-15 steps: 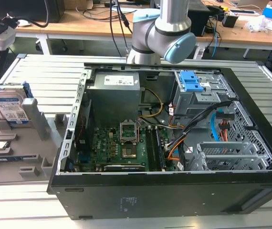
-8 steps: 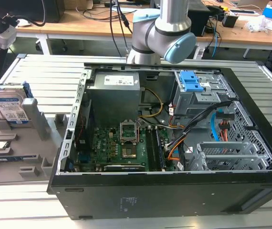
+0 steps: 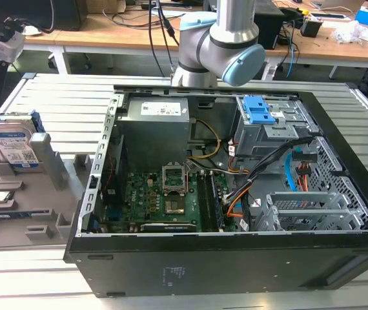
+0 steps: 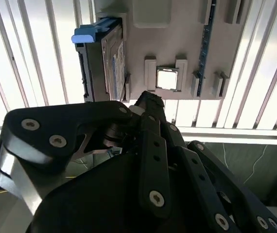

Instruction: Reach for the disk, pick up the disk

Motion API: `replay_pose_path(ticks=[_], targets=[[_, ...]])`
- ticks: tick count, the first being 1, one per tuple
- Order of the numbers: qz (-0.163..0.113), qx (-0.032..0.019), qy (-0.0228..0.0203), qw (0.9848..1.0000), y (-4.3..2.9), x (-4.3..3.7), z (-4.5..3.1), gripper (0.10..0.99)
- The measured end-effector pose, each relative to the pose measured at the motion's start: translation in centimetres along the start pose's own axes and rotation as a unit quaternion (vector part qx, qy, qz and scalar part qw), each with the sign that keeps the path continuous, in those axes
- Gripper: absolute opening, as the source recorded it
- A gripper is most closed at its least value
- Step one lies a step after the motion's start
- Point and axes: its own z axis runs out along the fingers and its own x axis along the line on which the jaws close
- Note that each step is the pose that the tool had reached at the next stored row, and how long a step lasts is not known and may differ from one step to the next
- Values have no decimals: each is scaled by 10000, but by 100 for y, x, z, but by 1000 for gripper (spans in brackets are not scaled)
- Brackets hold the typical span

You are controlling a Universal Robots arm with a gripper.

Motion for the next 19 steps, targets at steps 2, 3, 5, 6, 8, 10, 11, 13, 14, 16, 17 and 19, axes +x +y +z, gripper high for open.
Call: replay_pose_path(ticks=[2,3,5,6,8,10,11,13,14,16,17,19], targets=[[-167,0,6,9999,0,0,0,106],[-227,0,8,9997,0,0,0,106],[-428,0,16,9991,0,0,0,106],[-519,0,20,9987,0,0,0,106],[-649,1,24,9979,0,0,0,106],[-765,1,29,9971,0,0,0,106],[-861,1,32,9963,0,0,0,106],[-986,1,37,9951,0,0,0,106],[-1032,1,39,9947,0,0,0,106],[-1149,1,44,9934,0,0,0,106],[-1201,1,46,9928,0,0,0,106],[-1394,1,53,9902,0,0,0,106]])
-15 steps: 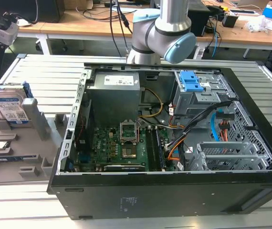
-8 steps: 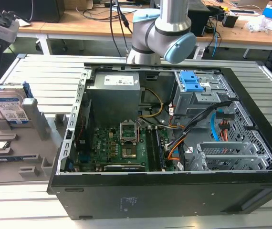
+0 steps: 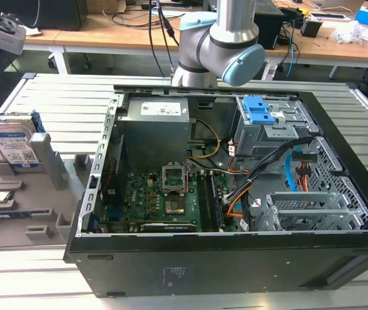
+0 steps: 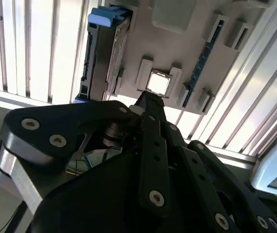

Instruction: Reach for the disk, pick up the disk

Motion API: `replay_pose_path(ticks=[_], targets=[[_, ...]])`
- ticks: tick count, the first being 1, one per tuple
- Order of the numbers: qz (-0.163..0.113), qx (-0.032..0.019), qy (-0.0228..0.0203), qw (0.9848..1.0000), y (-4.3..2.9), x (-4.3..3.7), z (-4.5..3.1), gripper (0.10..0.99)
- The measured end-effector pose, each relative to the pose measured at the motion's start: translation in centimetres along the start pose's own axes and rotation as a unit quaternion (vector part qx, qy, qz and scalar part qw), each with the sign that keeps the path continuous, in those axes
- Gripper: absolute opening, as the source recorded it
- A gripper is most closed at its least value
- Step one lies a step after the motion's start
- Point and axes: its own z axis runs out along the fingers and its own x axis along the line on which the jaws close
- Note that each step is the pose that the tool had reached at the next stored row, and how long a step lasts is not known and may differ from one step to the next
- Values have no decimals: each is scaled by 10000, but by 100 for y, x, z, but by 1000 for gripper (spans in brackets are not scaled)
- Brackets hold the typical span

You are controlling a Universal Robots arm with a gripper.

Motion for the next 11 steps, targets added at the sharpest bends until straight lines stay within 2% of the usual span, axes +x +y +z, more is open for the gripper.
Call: replay_pose_path(ticks=[4,11], targets=[[-198,0,8,9998,0,0,0,106],[-609,0,23,9981,0,0,0,106]])
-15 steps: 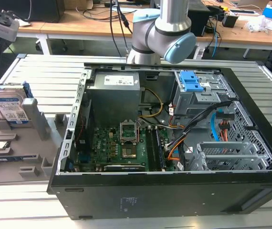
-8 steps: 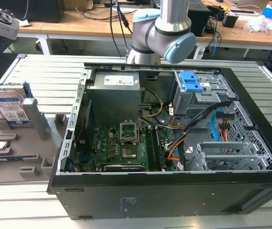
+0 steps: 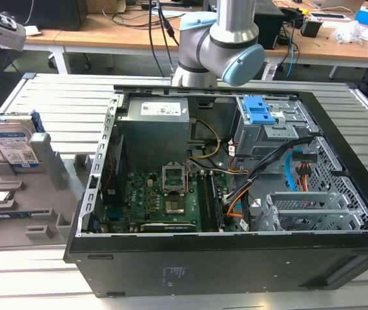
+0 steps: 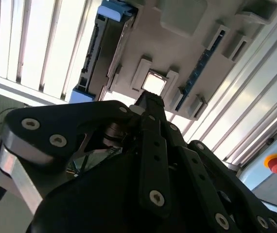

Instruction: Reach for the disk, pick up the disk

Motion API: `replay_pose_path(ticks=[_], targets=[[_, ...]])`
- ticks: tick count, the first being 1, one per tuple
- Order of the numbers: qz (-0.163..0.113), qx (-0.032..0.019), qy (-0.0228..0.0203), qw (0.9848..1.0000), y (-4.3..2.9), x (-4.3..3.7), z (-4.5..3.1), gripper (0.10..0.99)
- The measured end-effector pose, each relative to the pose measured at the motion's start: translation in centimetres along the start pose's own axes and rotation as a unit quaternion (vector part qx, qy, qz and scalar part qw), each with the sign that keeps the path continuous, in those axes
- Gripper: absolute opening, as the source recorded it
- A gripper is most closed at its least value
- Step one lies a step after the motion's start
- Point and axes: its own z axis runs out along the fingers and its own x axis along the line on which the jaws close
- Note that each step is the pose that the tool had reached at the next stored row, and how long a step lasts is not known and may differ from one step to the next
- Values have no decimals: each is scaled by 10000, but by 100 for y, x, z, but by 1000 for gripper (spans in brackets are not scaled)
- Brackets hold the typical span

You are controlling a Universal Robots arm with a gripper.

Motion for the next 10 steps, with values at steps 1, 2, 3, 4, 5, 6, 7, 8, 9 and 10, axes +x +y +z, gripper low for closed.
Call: replay_pose_path(ticks=[1,2,3,4,5,6,7,8,9,10], targets=[[-77,0,3,10000,0,0,0,106],[-110,0,4,9999,0,0,0,106],[-115,0,4,9999,0,0,0,106],[-217,0,8,9998,0,0,0,106],[-328,1,12,9995,0,0,1,106],[-413,0,16,9991,0,0,0,106],[-482,1,18,9988,0,0,0,106],[-487,0,18,9988,0,0,0,106],[-494,0,19,9988,0,0,0,106],[-501,0,19,9987,0,0,0,106]])
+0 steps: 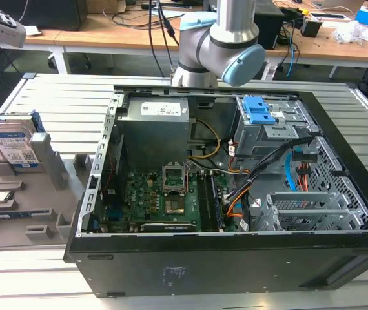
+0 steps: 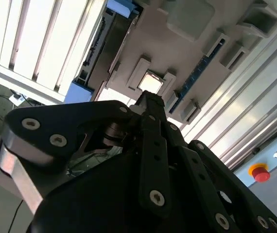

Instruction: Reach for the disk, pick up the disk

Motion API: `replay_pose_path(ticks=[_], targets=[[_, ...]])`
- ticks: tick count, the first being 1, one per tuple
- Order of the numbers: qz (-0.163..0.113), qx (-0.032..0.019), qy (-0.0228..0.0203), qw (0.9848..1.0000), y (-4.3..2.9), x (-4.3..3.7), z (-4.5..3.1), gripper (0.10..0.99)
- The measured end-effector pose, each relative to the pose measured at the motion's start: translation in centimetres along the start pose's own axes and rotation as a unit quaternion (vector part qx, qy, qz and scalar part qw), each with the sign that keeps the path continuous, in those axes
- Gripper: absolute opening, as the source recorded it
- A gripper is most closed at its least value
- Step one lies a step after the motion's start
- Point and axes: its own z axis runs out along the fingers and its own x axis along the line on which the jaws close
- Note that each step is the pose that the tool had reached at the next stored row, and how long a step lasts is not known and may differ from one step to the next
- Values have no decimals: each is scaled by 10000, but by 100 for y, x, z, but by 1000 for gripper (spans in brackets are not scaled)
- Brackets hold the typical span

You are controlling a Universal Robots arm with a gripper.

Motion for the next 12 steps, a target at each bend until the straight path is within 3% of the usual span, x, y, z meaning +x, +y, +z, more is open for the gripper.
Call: replay_pose_path(ticks=[4,5,10,12], targets=[[-19,0,1,10000,0,0,0,114],[-25,0,1,10000,0,0,0,235],[-52,0,2,10000,0,0,0,537],[-60,0,2,10000,0,0,0,537]])
